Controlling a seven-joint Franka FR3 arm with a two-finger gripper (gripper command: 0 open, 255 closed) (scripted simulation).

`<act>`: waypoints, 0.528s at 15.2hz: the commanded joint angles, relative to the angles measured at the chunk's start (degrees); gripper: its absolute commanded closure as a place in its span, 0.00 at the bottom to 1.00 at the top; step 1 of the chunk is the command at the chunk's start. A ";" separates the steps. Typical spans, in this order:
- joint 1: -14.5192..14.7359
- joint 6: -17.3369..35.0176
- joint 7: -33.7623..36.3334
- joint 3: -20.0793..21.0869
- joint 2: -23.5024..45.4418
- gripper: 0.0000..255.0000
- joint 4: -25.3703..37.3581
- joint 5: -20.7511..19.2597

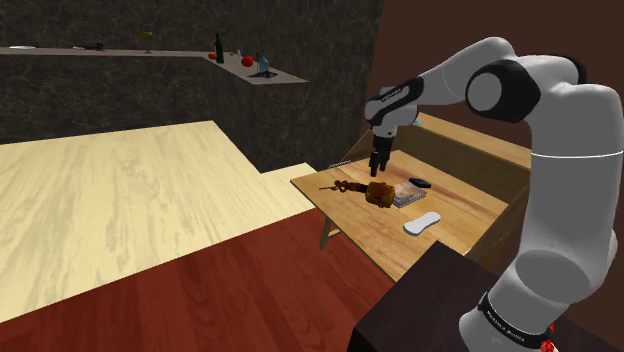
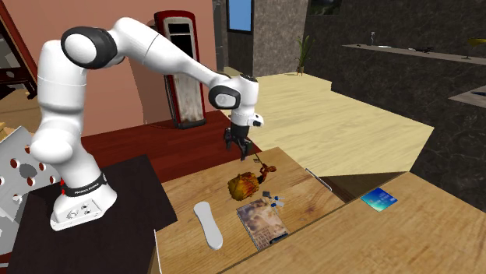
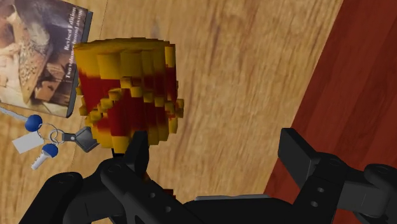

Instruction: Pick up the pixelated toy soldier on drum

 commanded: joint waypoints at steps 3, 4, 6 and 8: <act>-2.82 -1.25 -2.10 1.13 9.68 0.00 9.58 2.81; -3.59 -1.73 -2.49 1.45 12.18 0.00 12.26 3.38; -5.18 -2.97 -3.07 2.11 17.30 0.00 18.08 4.35; -6.82 -4.61 -3.38 2.78 22.69 0.00 24.63 5.13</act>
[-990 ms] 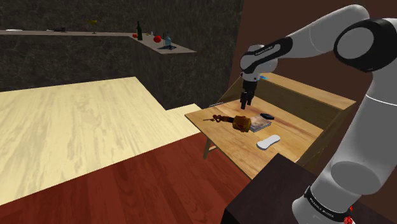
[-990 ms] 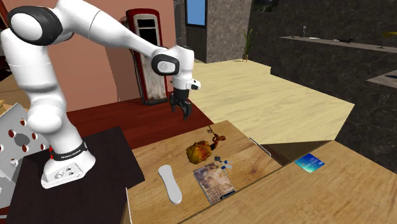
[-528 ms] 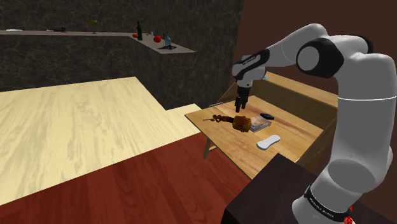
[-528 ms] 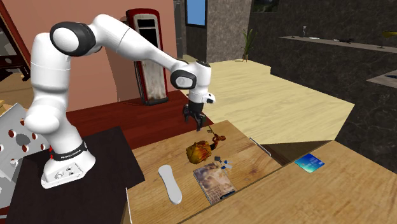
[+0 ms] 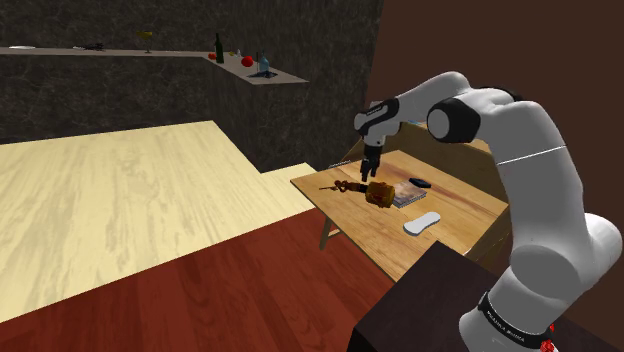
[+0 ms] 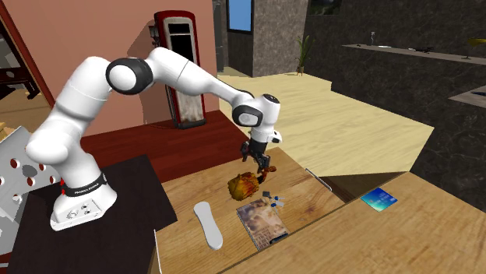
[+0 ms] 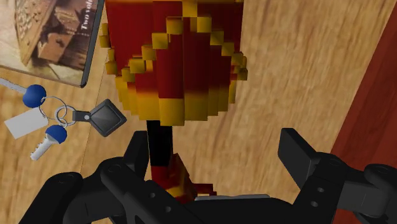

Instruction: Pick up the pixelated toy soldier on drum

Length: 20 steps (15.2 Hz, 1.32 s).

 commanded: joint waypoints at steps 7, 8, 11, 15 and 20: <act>-3.50 -2.01 -0.57 1.53 12.67 0.00 13.92 1.47; -3.55 -1.62 -0.61 1.61 13.19 0.00 14.05 1.55; -3.69 -0.65 -0.69 1.80 14.55 0.00 14.46 1.74; -3.72 -0.63 -0.72 1.80 14.59 1.00 14.46 1.74; -3.72 -0.58 -0.76 1.79 14.50 1.00 14.31 1.74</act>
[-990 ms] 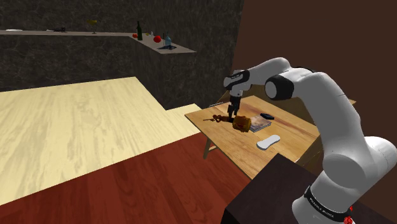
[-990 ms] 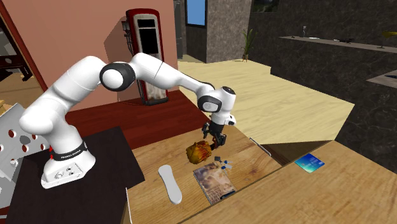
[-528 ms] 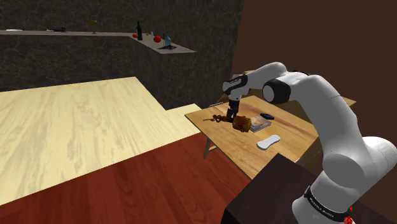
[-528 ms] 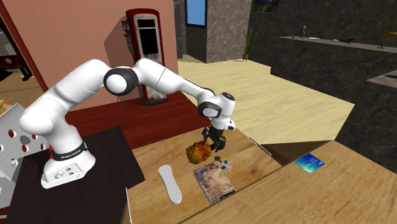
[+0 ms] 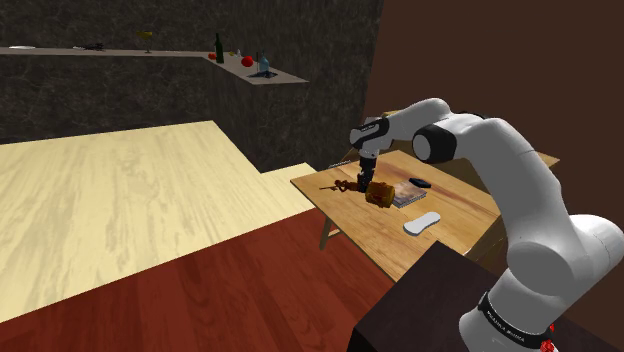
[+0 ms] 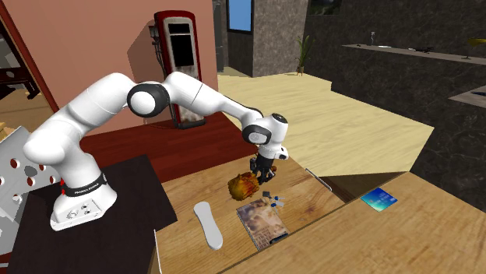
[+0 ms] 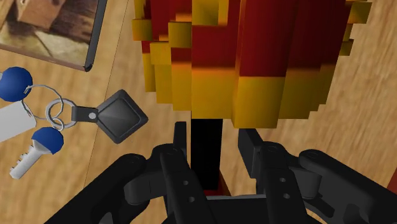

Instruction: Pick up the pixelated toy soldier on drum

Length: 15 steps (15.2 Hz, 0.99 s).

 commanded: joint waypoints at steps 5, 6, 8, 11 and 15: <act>0.17 -1.19 0.15 -0.23 -1.50 1.00 -0.42 -0.23; 0.22 -1.58 0.19 -0.30 -2.01 1.00 -0.54 -0.31; 0.31 -2.39 0.27 -0.45 -3.00 1.00 -0.72 -0.46; 0.43 -3.67 0.40 -0.66 -4.41 1.00 -0.85 -0.70; 0.56 -5.48 0.60 -0.93 -6.15 1.00 -0.76 -1.01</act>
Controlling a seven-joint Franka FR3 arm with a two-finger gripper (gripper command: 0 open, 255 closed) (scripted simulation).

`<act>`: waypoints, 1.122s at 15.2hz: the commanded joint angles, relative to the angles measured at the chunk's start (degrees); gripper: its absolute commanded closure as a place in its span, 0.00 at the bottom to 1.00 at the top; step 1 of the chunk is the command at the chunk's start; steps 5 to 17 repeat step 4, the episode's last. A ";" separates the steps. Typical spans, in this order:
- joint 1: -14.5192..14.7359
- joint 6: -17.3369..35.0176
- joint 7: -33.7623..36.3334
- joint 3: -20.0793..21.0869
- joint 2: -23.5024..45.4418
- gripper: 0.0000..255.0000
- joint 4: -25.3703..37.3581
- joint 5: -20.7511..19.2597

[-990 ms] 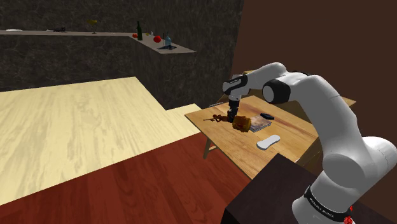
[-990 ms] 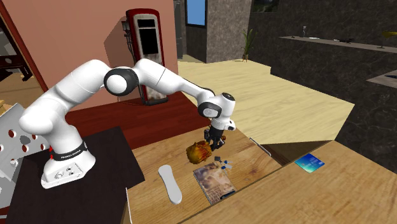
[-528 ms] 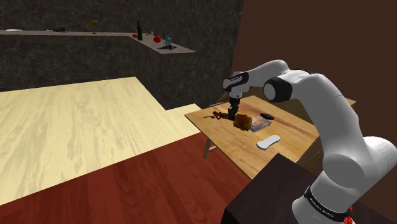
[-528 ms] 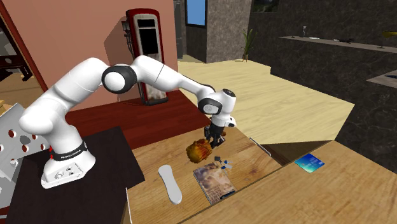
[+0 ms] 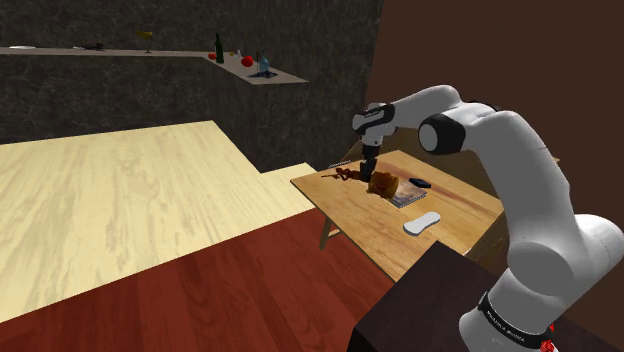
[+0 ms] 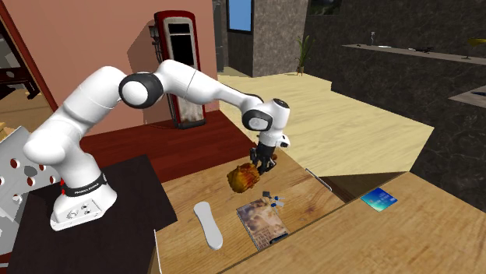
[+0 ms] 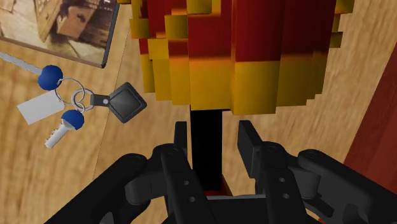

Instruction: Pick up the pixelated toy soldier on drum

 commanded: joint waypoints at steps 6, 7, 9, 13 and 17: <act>0.08 -1.57 0.22 -0.18 -1.19 1.00 0.46 -0.24; 0.08 -1.57 0.22 -0.18 -1.19 1.00 0.46 -0.24; 0.08 -1.57 0.22 -0.18 -1.19 1.00 0.46 -0.24; 0.08 -1.57 0.22 -0.18 -1.19 1.00 0.46 -0.24; 0.08 -1.57 0.22 -0.18 -1.19 1.00 0.46 -0.24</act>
